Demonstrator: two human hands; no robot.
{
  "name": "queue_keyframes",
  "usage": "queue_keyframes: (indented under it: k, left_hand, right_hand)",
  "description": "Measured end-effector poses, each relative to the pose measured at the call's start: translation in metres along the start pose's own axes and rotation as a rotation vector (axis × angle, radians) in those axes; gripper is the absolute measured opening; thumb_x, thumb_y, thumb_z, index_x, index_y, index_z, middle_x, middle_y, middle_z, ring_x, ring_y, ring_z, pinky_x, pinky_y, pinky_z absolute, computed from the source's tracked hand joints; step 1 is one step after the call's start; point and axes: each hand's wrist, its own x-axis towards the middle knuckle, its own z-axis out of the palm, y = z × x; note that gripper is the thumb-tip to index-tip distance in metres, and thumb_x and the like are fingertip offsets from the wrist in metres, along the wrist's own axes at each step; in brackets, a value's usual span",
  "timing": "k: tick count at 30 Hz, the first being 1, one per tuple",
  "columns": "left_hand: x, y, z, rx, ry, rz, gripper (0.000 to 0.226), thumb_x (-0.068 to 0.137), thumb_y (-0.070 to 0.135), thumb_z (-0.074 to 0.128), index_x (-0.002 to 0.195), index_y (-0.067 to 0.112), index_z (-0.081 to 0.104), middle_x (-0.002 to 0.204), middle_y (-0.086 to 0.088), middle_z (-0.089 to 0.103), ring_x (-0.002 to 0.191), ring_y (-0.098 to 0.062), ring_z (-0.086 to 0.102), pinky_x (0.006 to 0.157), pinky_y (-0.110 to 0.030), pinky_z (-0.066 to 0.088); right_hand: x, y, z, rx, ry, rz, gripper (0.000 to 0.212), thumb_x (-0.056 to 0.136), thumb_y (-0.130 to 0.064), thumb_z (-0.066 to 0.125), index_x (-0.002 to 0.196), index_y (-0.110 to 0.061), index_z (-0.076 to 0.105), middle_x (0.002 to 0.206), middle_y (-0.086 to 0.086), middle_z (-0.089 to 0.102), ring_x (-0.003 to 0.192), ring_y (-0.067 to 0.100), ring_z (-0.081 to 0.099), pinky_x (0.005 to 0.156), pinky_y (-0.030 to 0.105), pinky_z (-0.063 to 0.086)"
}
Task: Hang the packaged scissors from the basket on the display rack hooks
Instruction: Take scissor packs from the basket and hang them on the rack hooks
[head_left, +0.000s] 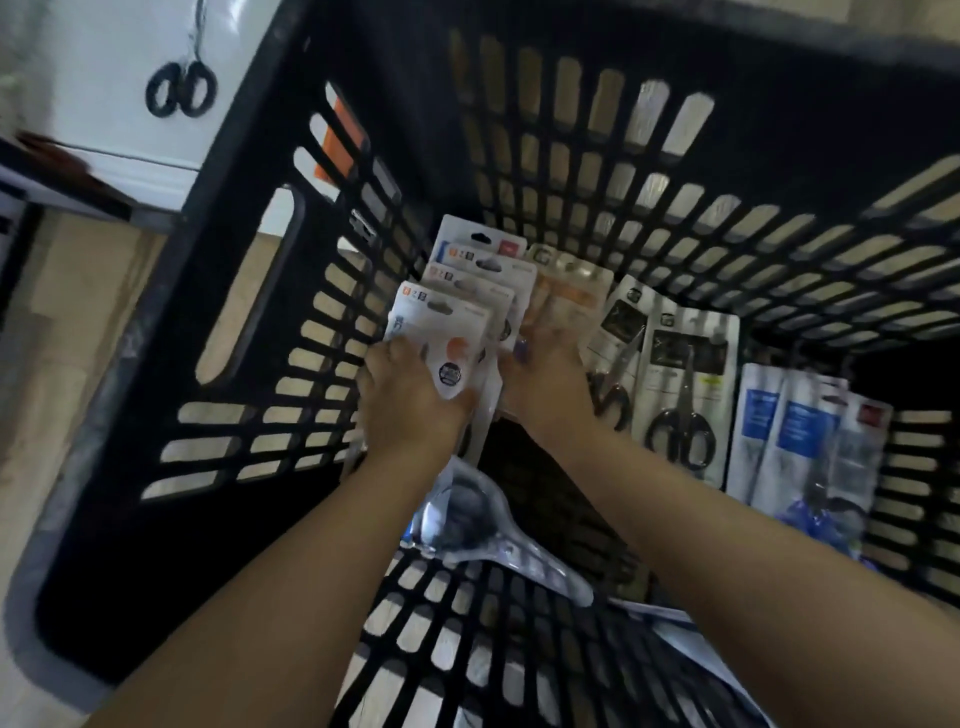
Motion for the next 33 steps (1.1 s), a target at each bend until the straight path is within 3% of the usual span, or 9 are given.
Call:
queue_keyframes:
  k: [4,13,17,21,23,26,29,31,33]
  left_hand:
    - [-0.001,0.002,0.0,-0.055,0.043,0.003,0.076,0.073,0.042,0.075,0.128,0.004,0.038,0.132,-0.016,0.035,0.121,-0.033,0.039,0.1,-0.045,0.037]
    - [0.002,-0.007,-0.009,-0.09,-0.017,0.013,0.099,0.062,0.043,0.083,0.138,0.006,0.034,0.134,-0.017,0.033,0.124,-0.032,0.034,0.101,-0.043,0.039]
    - [0.002,-0.013,-0.016,-0.271,-0.125,-0.079,0.068,0.061,0.047,0.082,0.114,0.016,0.053,0.114,-0.005,0.058,0.108,-0.028,0.055,0.09,-0.047,0.048]
    - [0.0,-0.016,-0.027,-0.419,-0.205,-0.146,0.041,0.076,0.029,0.077,0.108,0.015,0.057,0.095,0.001,0.06,0.085,-0.017,0.058,0.066,-0.03,0.053]
    - [-0.003,-0.014,-0.037,-0.486,-0.222,-0.141,0.025,0.085,0.017,0.068,0.107,0.008,0.061,0.089,-0.003,0.062,0.079,-0.017,0.058,0.054,-0.019,0.05]
    - [-0.011,-0.009,-0.05,-0.498,-0.2,-0.136,0.019,0.09,0.011,0.059,0.106,0.002,0.063,0.087,-0.006,0.063,0.077,-0.017,0.058,0.061,-0.019,0.046]
    - [-0.023,0.003,-0.064,-0.547,-0.184,-0.142,0.02,0.092,0.014,0.057,0.109,0.004,0.063,0.093,-0.005,0.065,0.086,-0.019,0.06,0.081,-0.031,0.049]
    - [-0.03,0.013,-0.077,-0.585,-0.152,-0.15,0.023,0.093,0.014,0.056,0.113,0.004,0.061,0.104,-0.01,0.064,0.096,-0.023,0.059,0.089,-0.037,0.049]
    - [-0.036,0.024,-0.093,-0.599,-0.107,-0.123,0.024,0.094,0.015,0.055,0.114,0.003,0.06,0.106,-0.009,0.062,0.096,-0.021,0.057,0.085,-0.031,0.046]
  right_hand:
    - [0.008,-0.006,0.005,0.115,-0.011,0.075,0.032,0.091,-0.032,0.056,0.114,-0.009,0.06,0.107,0.009,0.065,0.098,0.023,0.061,0.081,0.033,0.051]
    - [0.005,-0.003,-0.01,0.416,-0.121,0.308,0.014,0.086,-0.013,0.061,0.099,-0.008,0.06,0.102,0.013,0.066,0.097,0.031,0.064,0.09,0.05,0.052]
    - [-0.007,0.004,-0.026,0.534,-0.099,0.409,0.024,0.093,-0.024,0.058,0.116,-0.015,0.059,0.112,0.007,0.066,0.102,0.026,0.063,0.093,0.047,0.051]
    - [-0.016,0.007,-0.044,0.45,-0.076,0.446,0.068,0.081,-0.06,0.058,0.135,-0.019,0.048,0.13,0.004,0.058,0.114,0.026,0.057,0.096,0.046,0.048]
    - [-0.021,0.004,-0.057,0.396,-0.038,0.447,0.057,0.09,-0.051,0.051,0.132,-0.011,0.047,0.122,0.005,0.059,0.102,0.024,0.058,0.082,0.039,0.052]
    - [-0.031,-0.008,-0.08,0.318,0.019,0.381,0.024,0.098,-0.035,0.046,0.097,-0.013,0.056,0.094,0.006,0.062,0.078,0.019,0.057,0.064,0.029,0.046]
    - [-0.04,-0.024,-0.1,0.226,0.053,0.323,0.033,0.097,-0.034,0.048,0.094,-0.002,0.055,0.09,0.025,0.057,0.072,0.027,0.054,0.061,0.032,0.042]
    - [-0.048,-0.036,-0.113,0.184,0.082,0.317,0.037,0.097,-0.031,0.049,0.101,0.005,0.055,0.105,0.032,0.059,0.088,0.038,0.06,0.077,0.046,0.051]
    - [-0.059,-0.052,-0.128,0.179,0.104,0.305,0.025,0.098,-0.028,0.048,0.101,-0.006,0.057,0.108,0.024,0.062,0.1,0.039,0.06,0.09,0.051,0.049]
